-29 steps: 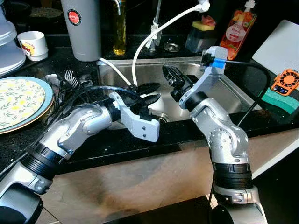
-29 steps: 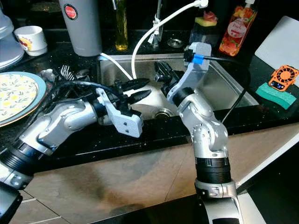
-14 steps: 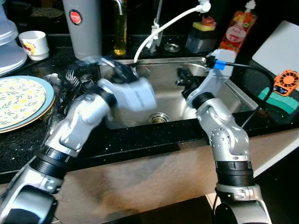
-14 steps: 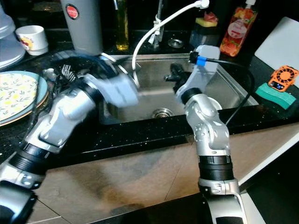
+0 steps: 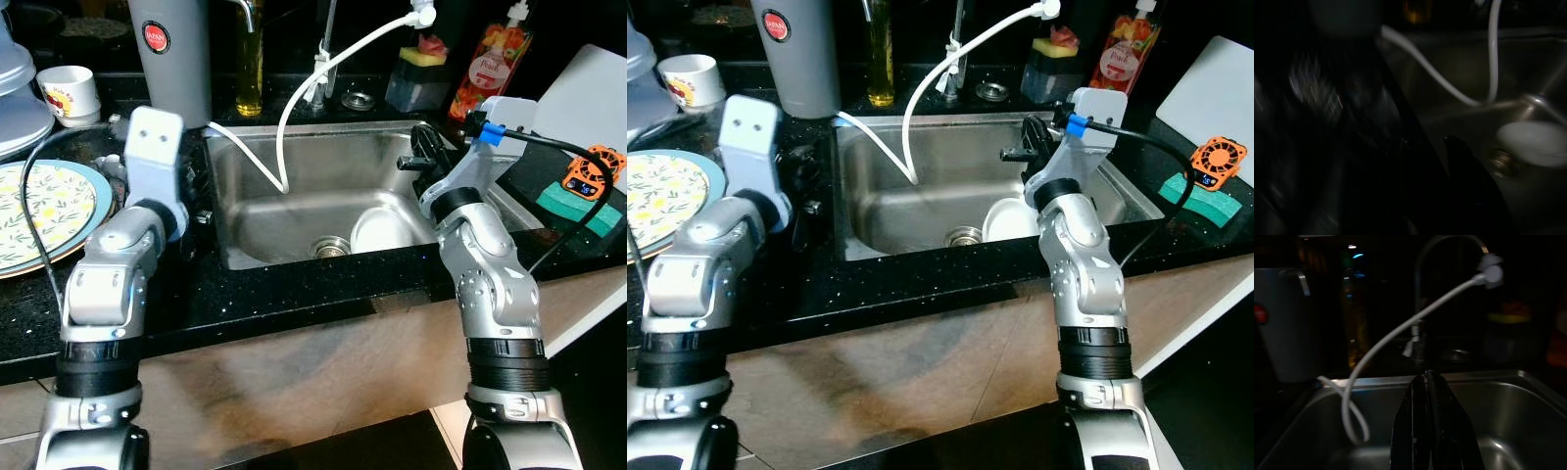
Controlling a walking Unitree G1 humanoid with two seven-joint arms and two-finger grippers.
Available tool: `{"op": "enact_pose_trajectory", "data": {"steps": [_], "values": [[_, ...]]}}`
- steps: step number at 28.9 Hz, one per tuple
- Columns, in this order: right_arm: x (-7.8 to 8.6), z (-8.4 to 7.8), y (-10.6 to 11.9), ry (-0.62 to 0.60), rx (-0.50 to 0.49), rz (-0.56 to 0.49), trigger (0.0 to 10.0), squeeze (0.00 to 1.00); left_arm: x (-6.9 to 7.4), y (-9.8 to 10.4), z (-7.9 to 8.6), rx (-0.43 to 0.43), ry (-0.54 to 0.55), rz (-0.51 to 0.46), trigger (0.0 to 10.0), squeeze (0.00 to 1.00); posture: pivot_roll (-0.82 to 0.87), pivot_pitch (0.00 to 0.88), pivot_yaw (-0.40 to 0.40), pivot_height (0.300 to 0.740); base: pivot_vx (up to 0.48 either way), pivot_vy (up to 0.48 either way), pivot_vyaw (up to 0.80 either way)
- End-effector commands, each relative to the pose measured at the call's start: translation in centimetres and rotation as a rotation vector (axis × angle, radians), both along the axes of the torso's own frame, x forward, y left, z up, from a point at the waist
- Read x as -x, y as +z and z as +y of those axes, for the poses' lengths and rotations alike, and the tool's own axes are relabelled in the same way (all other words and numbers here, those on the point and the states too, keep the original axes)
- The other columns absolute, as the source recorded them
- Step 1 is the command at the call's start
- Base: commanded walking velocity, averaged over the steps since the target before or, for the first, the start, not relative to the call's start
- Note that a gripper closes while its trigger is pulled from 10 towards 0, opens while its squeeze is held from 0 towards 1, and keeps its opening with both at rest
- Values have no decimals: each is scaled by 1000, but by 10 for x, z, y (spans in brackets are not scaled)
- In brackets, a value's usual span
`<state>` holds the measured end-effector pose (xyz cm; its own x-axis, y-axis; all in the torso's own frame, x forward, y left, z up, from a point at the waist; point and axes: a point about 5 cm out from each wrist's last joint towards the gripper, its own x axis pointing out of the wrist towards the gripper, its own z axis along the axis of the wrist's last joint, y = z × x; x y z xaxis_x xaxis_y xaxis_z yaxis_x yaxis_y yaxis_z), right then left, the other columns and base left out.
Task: Kitchen organization
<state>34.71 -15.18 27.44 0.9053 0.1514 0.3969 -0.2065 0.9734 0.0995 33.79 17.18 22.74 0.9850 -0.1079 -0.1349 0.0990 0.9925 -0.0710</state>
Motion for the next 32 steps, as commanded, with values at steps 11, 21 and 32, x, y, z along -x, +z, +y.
{"op": "enact_pose_trajectory", "data": {"steps": [11,21,32], "values": [[6,-1,-10,62,88,16,10000,0,7,1,-15,365,161,129,10000,0,120,45,-55,740,0,0,0],[16,7,-34,323,356,100,10000,0,-1,21,3,388,332,69,10000,0,115,51,-60,740,0,0,0],[16,6,-31,332,342,93,10000,0,-18,16,-4,500,300,139,10000,0,105,53,-61,740,0,0,0]]}}
